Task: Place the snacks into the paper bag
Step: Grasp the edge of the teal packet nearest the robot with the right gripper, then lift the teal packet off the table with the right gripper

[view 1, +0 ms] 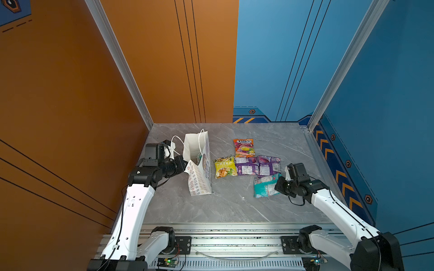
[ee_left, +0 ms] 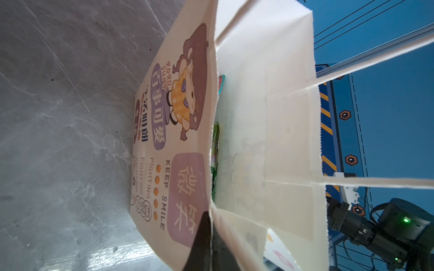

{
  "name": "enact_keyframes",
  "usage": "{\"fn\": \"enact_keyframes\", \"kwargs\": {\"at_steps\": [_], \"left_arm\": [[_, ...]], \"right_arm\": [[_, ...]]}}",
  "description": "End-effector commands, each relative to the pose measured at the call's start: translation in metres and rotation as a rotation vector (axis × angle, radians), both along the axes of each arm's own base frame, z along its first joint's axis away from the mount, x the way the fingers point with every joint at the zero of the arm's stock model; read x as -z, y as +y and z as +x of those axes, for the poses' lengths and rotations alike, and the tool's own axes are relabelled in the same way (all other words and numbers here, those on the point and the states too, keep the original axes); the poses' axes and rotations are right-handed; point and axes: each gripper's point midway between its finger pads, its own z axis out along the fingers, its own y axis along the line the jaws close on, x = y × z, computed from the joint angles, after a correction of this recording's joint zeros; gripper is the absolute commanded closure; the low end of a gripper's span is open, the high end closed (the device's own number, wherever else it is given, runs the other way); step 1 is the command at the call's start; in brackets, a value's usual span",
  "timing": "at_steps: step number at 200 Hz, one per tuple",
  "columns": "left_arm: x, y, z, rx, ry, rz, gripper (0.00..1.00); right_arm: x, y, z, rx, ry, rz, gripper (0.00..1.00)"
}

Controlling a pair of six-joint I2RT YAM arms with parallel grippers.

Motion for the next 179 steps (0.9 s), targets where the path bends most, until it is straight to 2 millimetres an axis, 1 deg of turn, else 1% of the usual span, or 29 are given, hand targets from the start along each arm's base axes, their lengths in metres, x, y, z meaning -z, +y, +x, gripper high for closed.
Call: {"fn": "enact_keyframes", "kwargs": {"at_steps": [1, 30, 61, 95, 114, 131, 157, 162, 179], "left_arm": [[0.002, -0.001, -0.003, 0.004, 0.004, -0.002, 0.94], [0.002, -0.001, -0.003, 0.004, 0.005, -0.003, 0.94], [0.003, -0.001, -0.003, 0.006, 0.008, -0.003, 0.94], [0.000, -0.002, -0.003, 0.009, -0.001, -0.003, 0.94], [-0.001, -0.002, -0.004, 0.011, -0.006, -0.004, 0.94], [-0.002, -0.004, -0.004, 0.014, -0.008, -0.007, 0.94], [-0.003, -0.007, -0.006, 0.023, -0.008, -0.011, 0.94], [-0.003, -0.009, -0.006, 0.027, -0.008, -0.012, 0.94], [-0.005, -0.012, -0.007, 0.036, -0.012, -0.010, 0.94]], "right_arm": [[-0.030, 0.007, 0.007, -0.015, -0.065, -0.017, 1.00], [-0.060, 0.021, 0.012, -0.043, -0.128, -0.012, 1.00], [-0.085, 0.036, 0.017, -0.071, -0.180, 0.006, 1.00], [-0.114, 0.054, 0.027, -0.098, -0.253, 0.038, 1.00], [-0.132, 0.066, 0.036, -0.117, -0.298, 0.053, 1.00], [-0.152, 0.078, 0.047, -0.134, -0.350, 0.067, 1.00], [-0.187, 0.101, 0.066, -0.161, -0.440, 0.098, 1.00], [-0.191, 0.105, 0.069, -0.167, -0.450, 0.097, 1.00], [-0.216, 0.121, 0.081, -0.193, -0.501, 0.093, 1.00]]}}
